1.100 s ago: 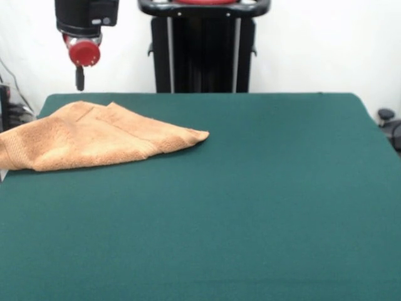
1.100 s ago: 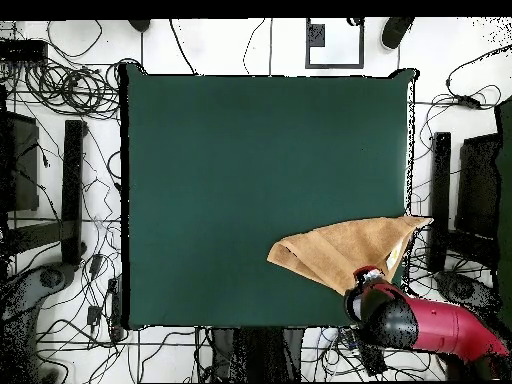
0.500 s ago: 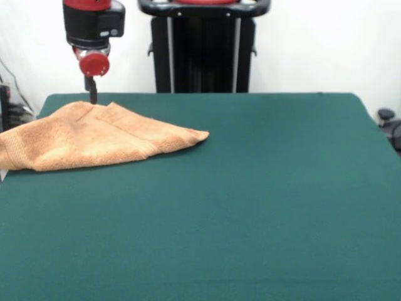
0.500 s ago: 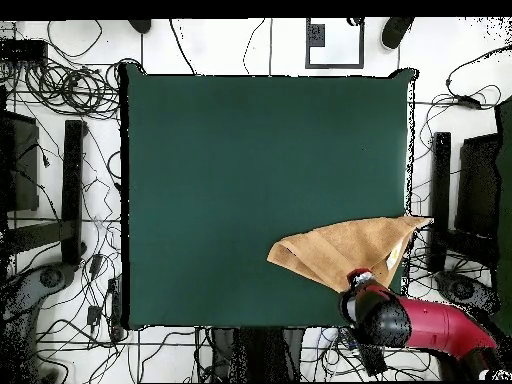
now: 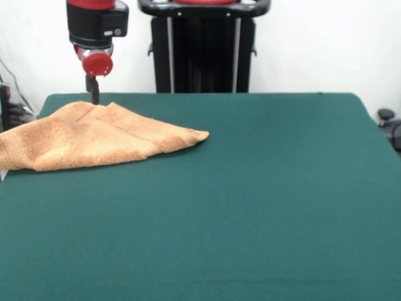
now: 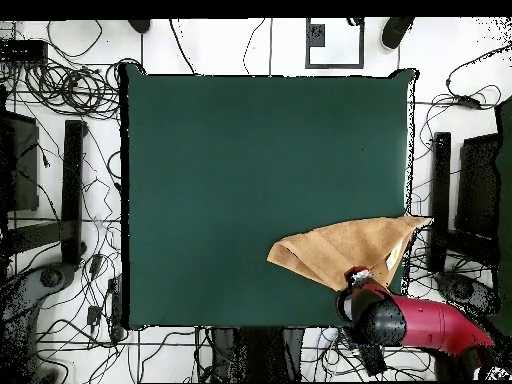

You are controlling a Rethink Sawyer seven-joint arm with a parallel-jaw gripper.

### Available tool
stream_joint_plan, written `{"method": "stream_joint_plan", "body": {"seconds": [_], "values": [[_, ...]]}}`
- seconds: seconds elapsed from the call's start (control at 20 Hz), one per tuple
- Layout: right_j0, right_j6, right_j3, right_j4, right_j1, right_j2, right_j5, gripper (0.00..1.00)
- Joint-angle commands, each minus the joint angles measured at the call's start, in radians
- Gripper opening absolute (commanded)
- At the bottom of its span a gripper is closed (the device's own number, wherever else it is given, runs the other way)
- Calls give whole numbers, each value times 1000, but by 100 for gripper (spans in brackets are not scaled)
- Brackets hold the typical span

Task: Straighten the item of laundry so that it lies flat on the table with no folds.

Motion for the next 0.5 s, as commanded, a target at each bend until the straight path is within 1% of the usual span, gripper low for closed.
{"method": "stream_joint_plan", "body": {"seconds": [0.05, 0.15, 0.35, 0.5], "values": [[92, 65, 69, 27, 39, 2, -87, 100], [109, 73, 65, 28, 43, -12, -94, 100], [113, 81, 66, 39, 55, -29, -124, 100], [163, 131, 77, 64, 66, -68, -155, 100]]}}
